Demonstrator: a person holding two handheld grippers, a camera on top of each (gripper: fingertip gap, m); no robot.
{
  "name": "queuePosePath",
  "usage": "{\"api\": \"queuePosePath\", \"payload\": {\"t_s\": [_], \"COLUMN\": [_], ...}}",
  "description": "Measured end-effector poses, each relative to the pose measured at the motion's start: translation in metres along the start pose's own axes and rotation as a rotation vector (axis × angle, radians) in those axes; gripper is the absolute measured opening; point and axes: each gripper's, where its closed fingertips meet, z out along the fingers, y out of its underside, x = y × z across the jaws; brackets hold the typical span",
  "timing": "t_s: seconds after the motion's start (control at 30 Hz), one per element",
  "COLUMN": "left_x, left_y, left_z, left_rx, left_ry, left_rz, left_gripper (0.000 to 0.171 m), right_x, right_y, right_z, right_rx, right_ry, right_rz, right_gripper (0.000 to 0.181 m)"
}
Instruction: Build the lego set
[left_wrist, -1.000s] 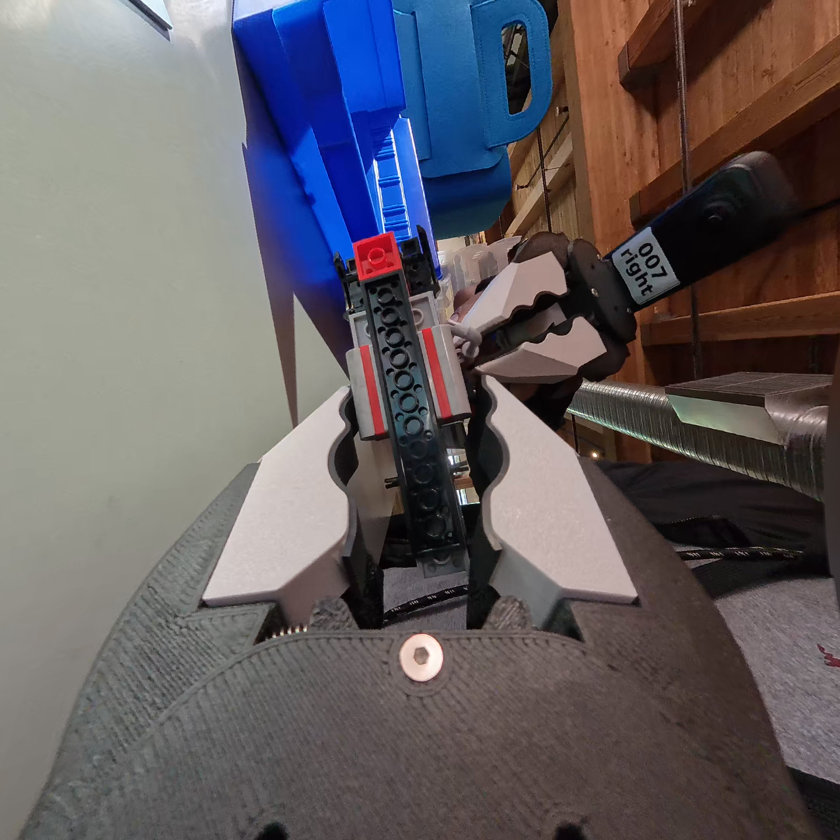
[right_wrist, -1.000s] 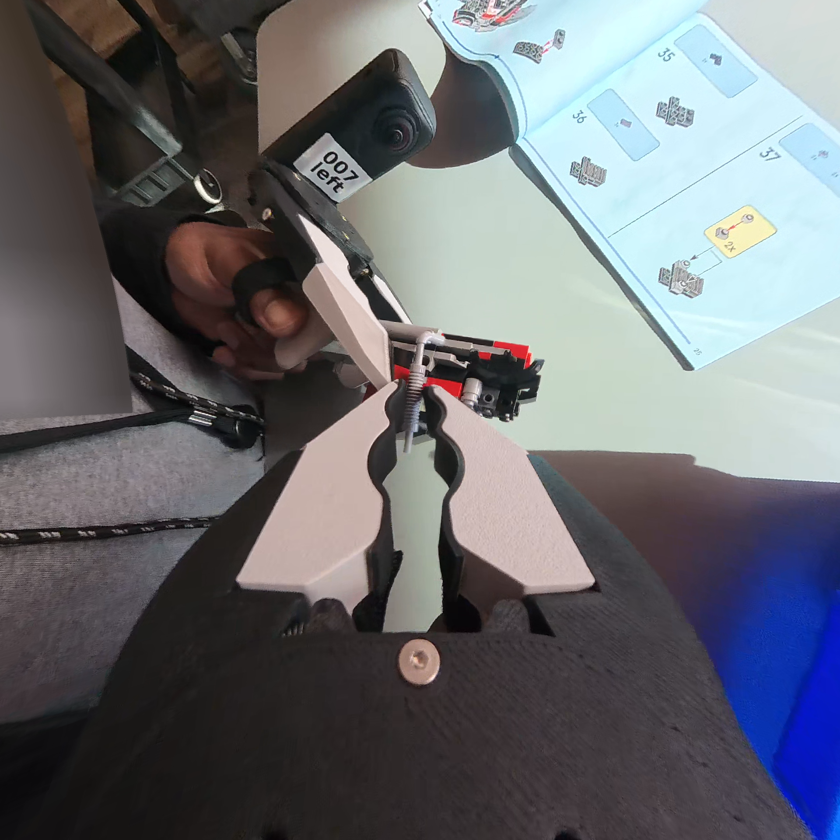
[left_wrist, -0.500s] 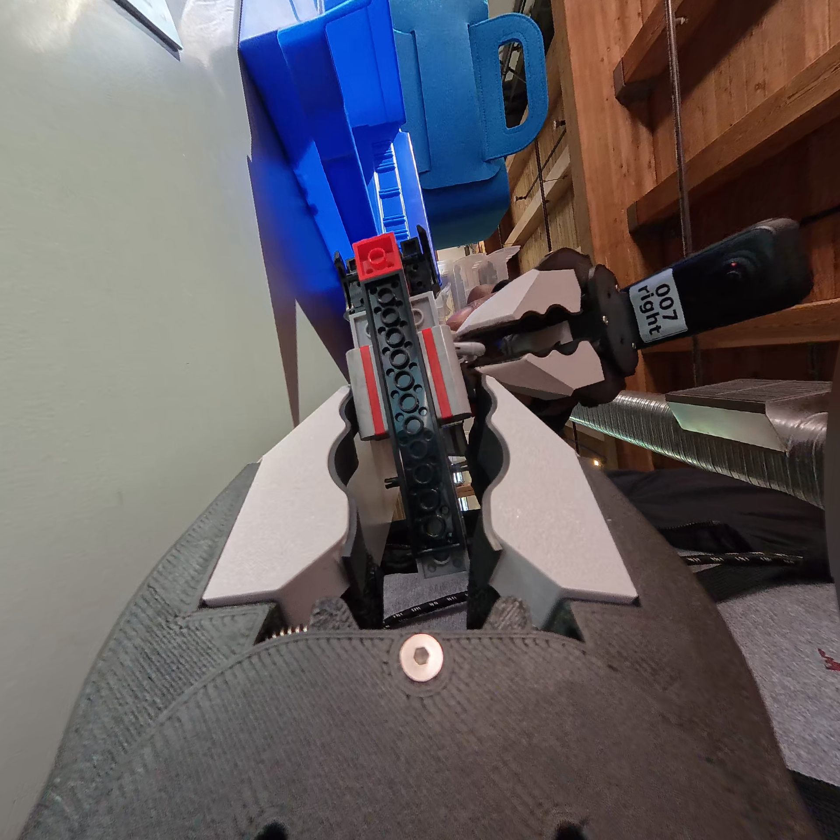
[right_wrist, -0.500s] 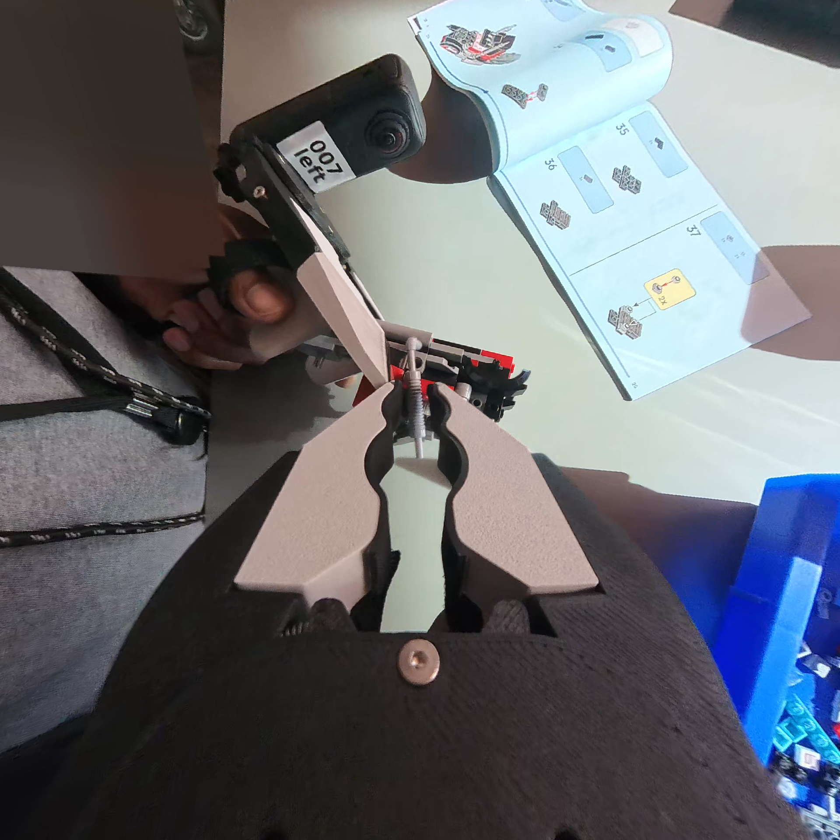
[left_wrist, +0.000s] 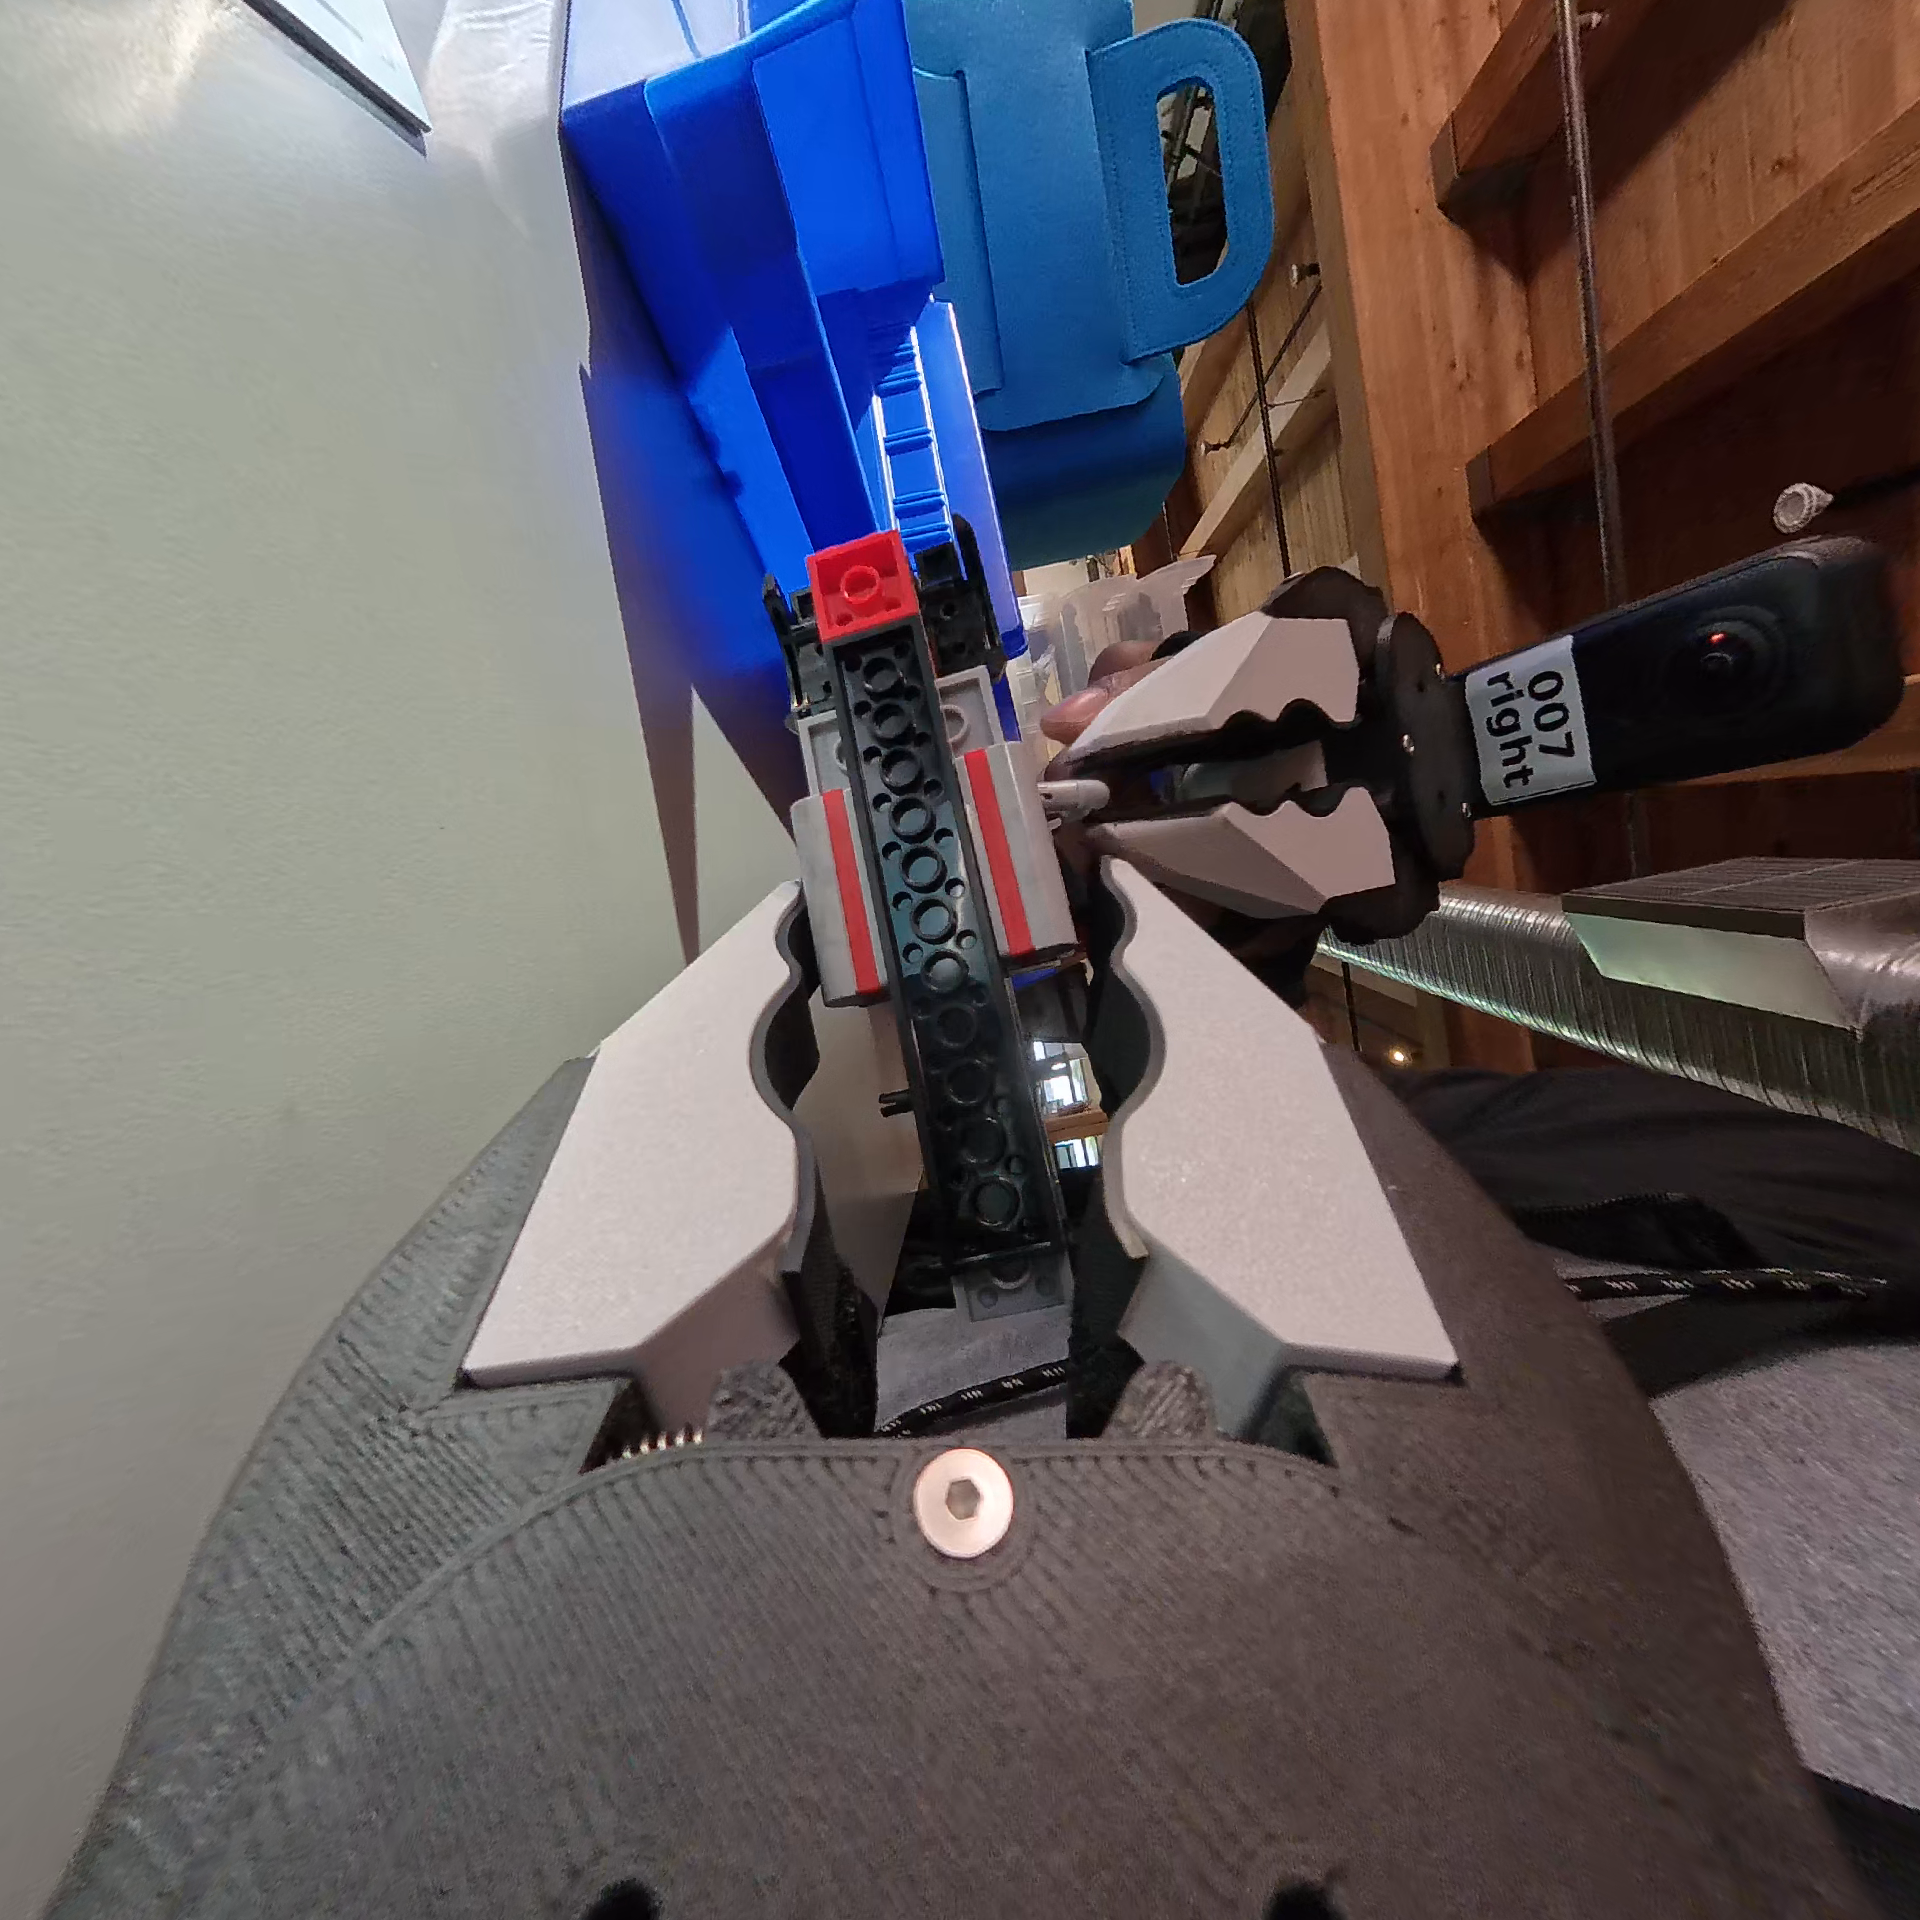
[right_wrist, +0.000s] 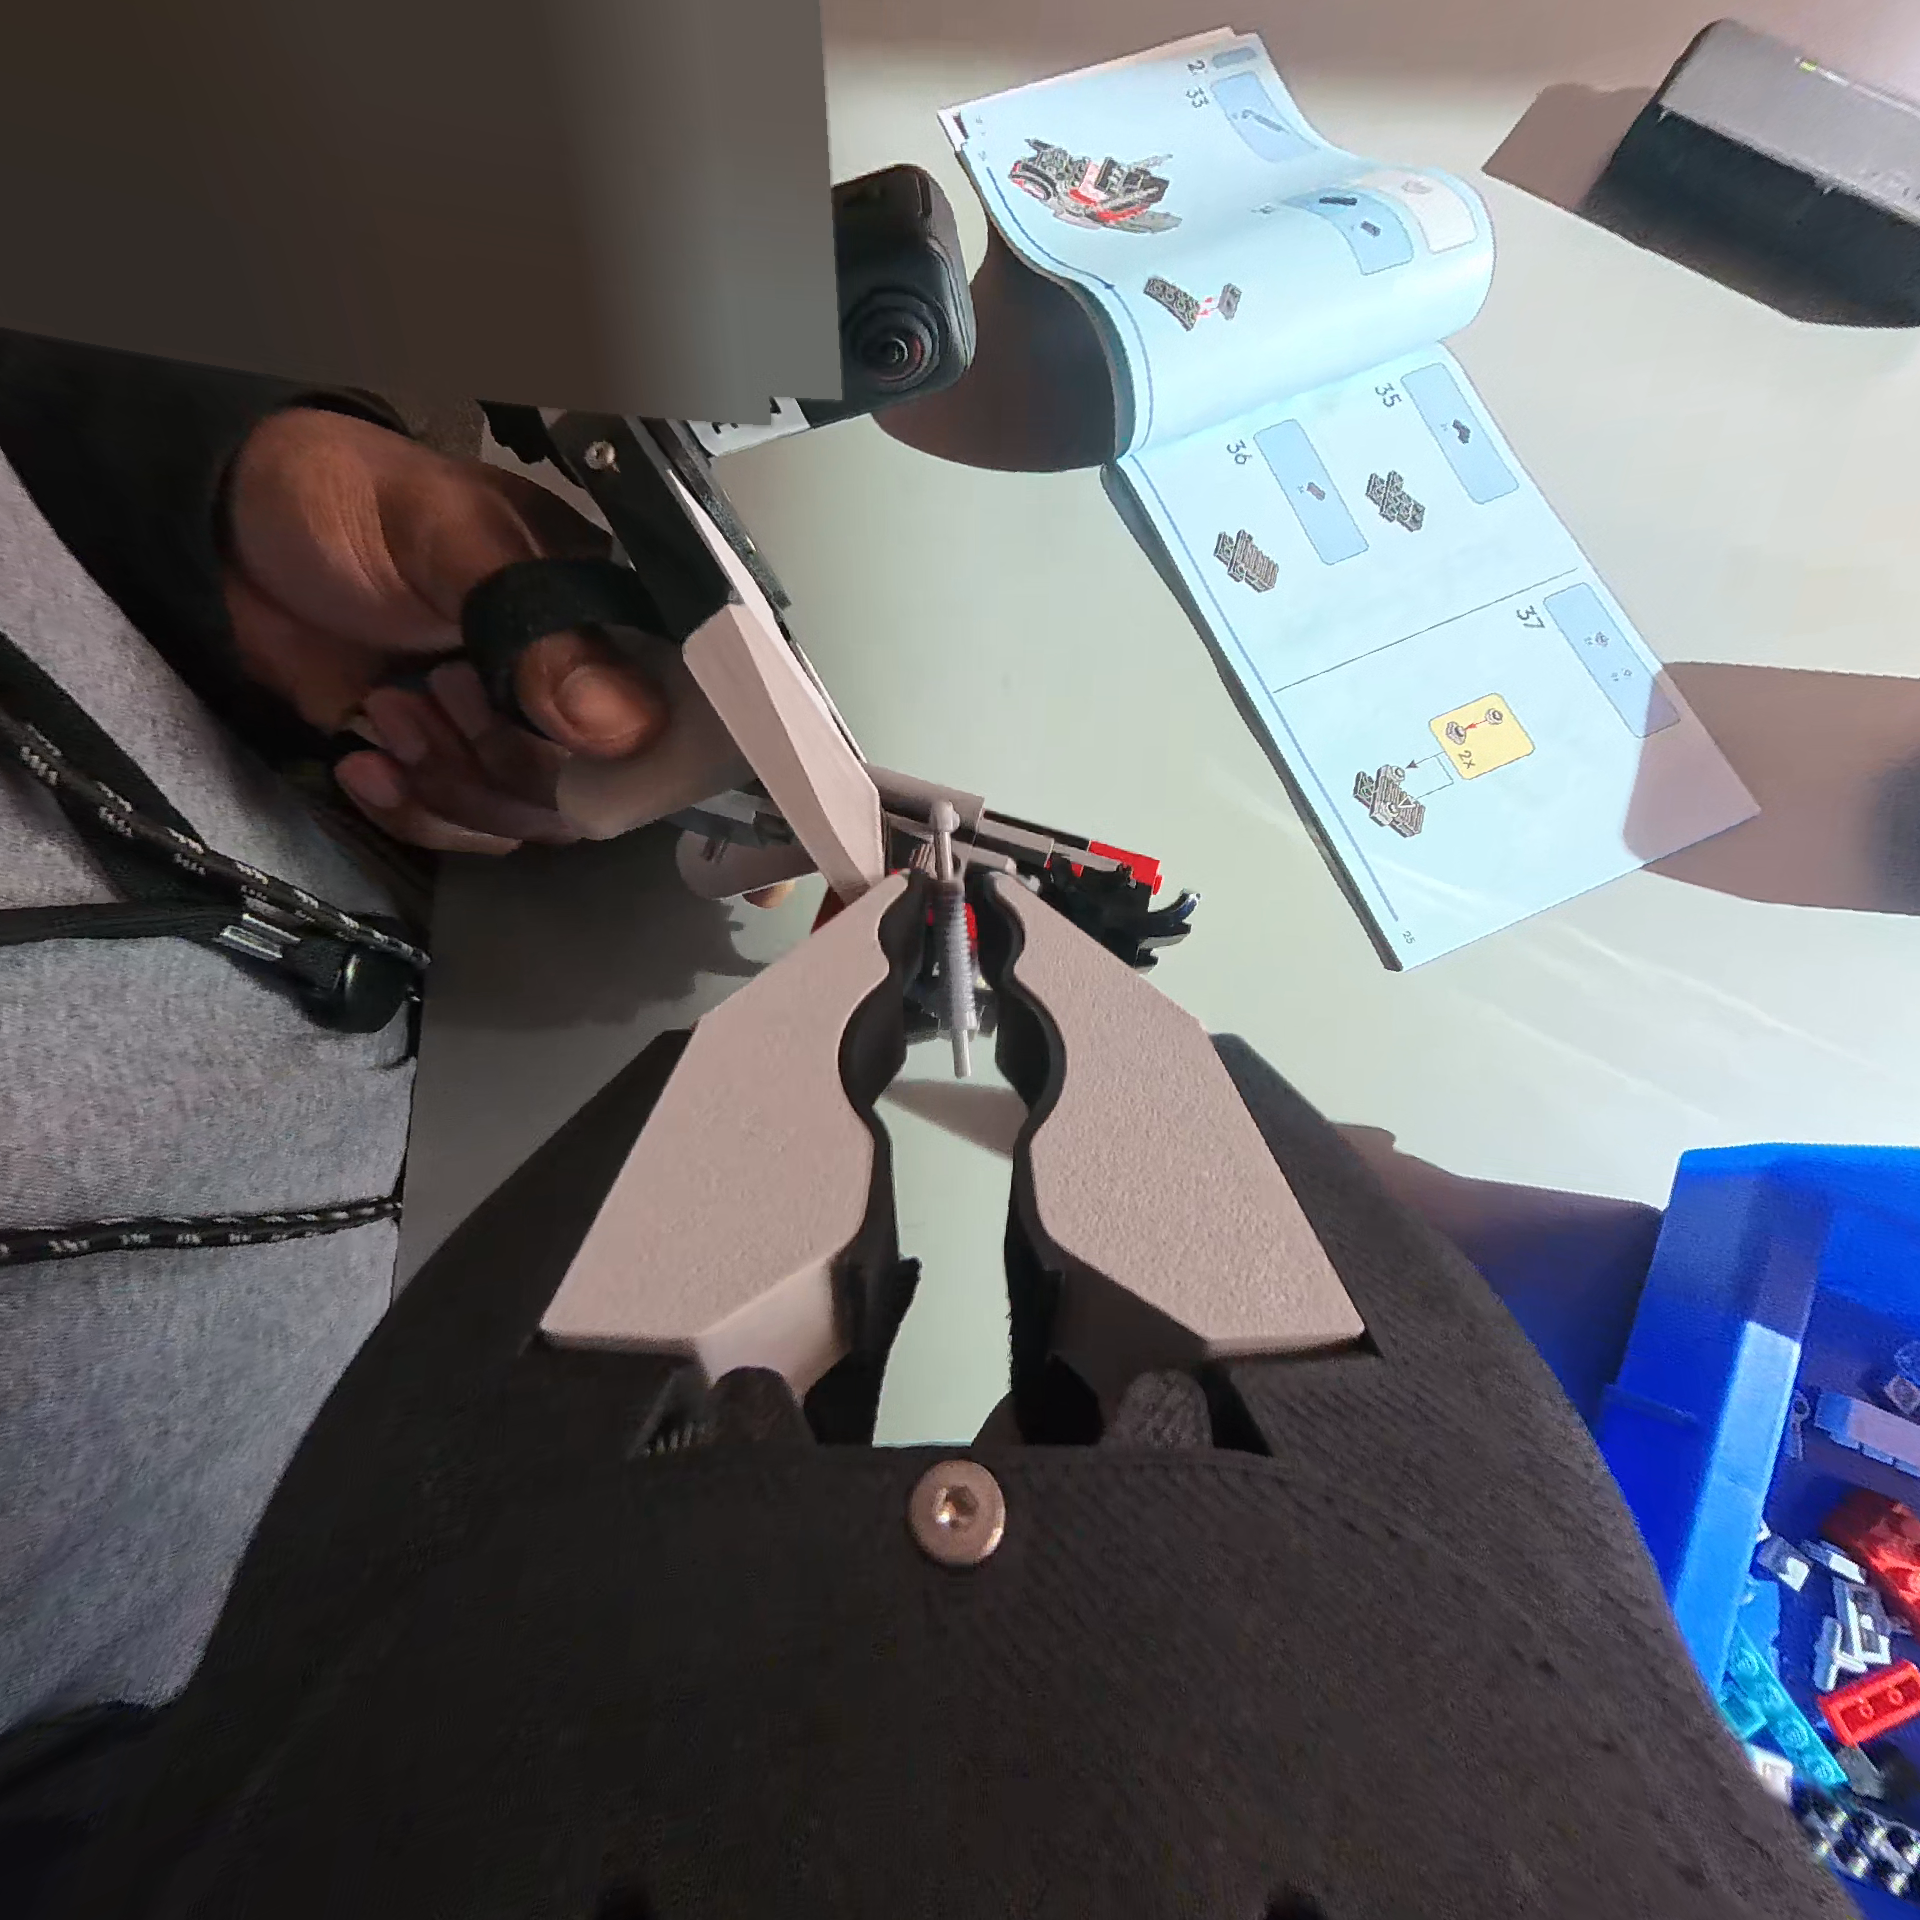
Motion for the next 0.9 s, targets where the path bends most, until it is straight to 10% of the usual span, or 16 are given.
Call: {"api": "queuePosePath", "payload": {"t_s": [0.9], "left_x": [-0.002], "left_y": [0.01], "left_z": [-0.001], "left_rx": [-0.048], "left_ry": [-0.057], "left_rz": [0.091], "left_gripper": [0.052], "right_x": [-0.012], "right_y": [-0.002], "right_z": [0.002], "right_rx": [-0.023], "right_ry": [-0.137], "right_rz": [-0.035], "right_gripper": [0.01]}}
